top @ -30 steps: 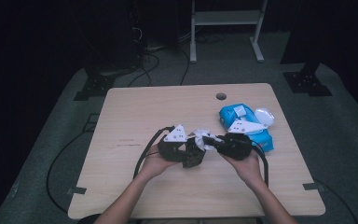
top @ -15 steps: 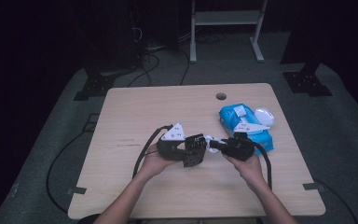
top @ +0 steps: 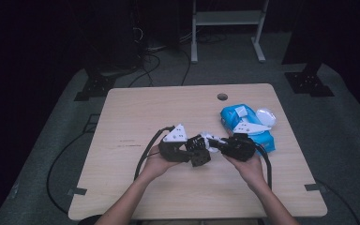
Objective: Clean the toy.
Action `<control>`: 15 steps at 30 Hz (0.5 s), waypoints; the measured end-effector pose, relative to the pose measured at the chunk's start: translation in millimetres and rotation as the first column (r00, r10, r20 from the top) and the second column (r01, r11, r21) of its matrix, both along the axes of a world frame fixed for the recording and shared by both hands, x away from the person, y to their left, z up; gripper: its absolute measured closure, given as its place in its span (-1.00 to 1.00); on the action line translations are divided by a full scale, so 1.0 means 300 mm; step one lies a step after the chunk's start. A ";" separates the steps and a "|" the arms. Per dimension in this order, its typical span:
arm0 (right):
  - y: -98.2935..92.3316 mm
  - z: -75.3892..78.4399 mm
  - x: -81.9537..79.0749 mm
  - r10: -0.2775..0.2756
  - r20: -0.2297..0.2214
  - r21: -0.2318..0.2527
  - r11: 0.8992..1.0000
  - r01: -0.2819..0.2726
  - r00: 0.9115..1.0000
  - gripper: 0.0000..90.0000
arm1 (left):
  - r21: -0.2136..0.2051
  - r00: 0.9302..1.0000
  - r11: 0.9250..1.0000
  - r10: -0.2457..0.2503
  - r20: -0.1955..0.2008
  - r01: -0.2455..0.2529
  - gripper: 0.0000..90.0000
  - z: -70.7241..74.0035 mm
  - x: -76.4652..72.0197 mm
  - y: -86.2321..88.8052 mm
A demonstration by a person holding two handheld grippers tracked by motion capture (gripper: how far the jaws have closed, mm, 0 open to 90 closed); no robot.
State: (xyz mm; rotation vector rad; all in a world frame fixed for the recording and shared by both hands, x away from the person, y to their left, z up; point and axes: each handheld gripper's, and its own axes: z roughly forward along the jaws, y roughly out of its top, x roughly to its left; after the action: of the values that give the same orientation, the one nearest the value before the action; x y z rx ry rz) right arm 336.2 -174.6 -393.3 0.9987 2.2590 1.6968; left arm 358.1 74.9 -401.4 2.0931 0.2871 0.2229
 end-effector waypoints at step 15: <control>0.074 -0.013 -0.016 0.016 0.041 -0.067 0.998 -0.013 0.999 0.86 | 0.004 0.999 1.000 -0.011 -0.033 0.012 0.27 -0.041 0.006 0.047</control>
State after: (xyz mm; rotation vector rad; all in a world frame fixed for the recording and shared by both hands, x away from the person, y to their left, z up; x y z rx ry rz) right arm 331.5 -152.5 -397.1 0.9271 2.2863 1.6203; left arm 360.1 88.9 -413.6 2.1035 0.2942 0.1828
